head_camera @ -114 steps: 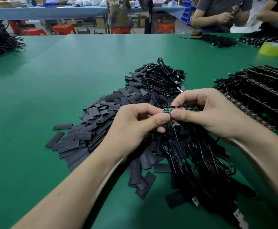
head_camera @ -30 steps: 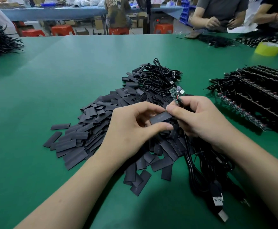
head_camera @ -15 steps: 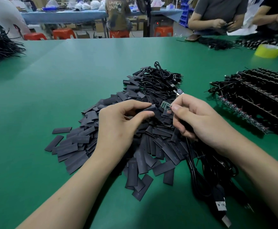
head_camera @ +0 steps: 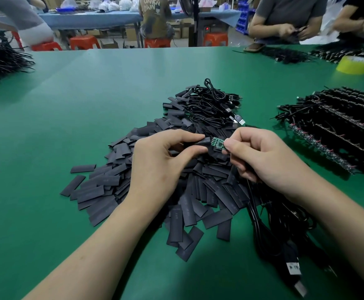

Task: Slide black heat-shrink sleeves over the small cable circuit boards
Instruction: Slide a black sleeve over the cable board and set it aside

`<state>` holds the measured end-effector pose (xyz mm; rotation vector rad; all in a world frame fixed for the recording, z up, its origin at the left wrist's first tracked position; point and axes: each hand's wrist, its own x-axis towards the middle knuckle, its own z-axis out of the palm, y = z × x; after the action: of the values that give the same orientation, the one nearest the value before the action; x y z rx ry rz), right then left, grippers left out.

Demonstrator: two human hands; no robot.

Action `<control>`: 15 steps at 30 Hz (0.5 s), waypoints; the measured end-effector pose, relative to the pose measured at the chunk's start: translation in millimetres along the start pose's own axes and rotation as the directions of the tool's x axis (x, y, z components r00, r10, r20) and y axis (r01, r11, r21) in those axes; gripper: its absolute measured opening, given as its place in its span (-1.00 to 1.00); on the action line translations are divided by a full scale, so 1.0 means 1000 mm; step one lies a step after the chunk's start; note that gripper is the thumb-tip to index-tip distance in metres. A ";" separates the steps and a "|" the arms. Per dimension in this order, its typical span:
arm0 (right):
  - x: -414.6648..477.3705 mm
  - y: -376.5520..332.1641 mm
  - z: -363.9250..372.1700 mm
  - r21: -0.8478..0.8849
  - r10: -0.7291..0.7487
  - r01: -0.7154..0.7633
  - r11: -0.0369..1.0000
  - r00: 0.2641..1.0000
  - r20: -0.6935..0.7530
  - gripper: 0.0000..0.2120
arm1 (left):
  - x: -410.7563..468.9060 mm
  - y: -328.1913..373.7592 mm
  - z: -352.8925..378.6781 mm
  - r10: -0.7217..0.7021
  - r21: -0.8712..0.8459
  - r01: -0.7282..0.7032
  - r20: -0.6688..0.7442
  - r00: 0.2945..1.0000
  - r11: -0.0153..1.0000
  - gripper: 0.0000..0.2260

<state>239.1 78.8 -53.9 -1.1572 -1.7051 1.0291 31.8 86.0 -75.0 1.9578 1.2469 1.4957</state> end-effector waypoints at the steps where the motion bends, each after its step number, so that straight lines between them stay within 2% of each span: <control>1: 0.000 0.000 0.000 0.002 0.005 -0.005 1.000 1.000 0.004 -0.73 | 0.000 0.000 0.000 0.002 0.004 -0.002 0.006 1.000 1.000 -0.85; 3: 0.000 0.000 0.000 0.016 0.021 -0.021 1.000 1.000 0.016 -0.71 | 0.000 0.000 -0.001 0.026 0.041 -0.027 0.018 1.000 0.999 -0.83; 7: -0.001 -0.001 0.000 0.005 0.058 -0.058 0.998 0.996 0.067 -0.67 | 0.002 -0.001 -0.005 0.164 0.158 -0.178 0.098 0.982 0.971 -0.82; 10: -0.002 -0.001 0.000 -0.019 0.071 -0.069 0.997 0.991 0.112 -0.73 | 0.004 -0.003 -0.009 0.225 0.168 -0.253 0.168 0.960 0.953 -0.83; 15: -0.002 0.000 -0.001 -0.048 0.095 -0.089 0.995 0.987 0.129 -0.73 | 0.004 -0.001 -0.009 0.253 0.156 -0.300 0.262 0.931 0.941 -0.81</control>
<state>241.2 76.8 -54.0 -1.2285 -1.7978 1.1529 23.0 88.2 -70.4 2.4481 1.0790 1.2454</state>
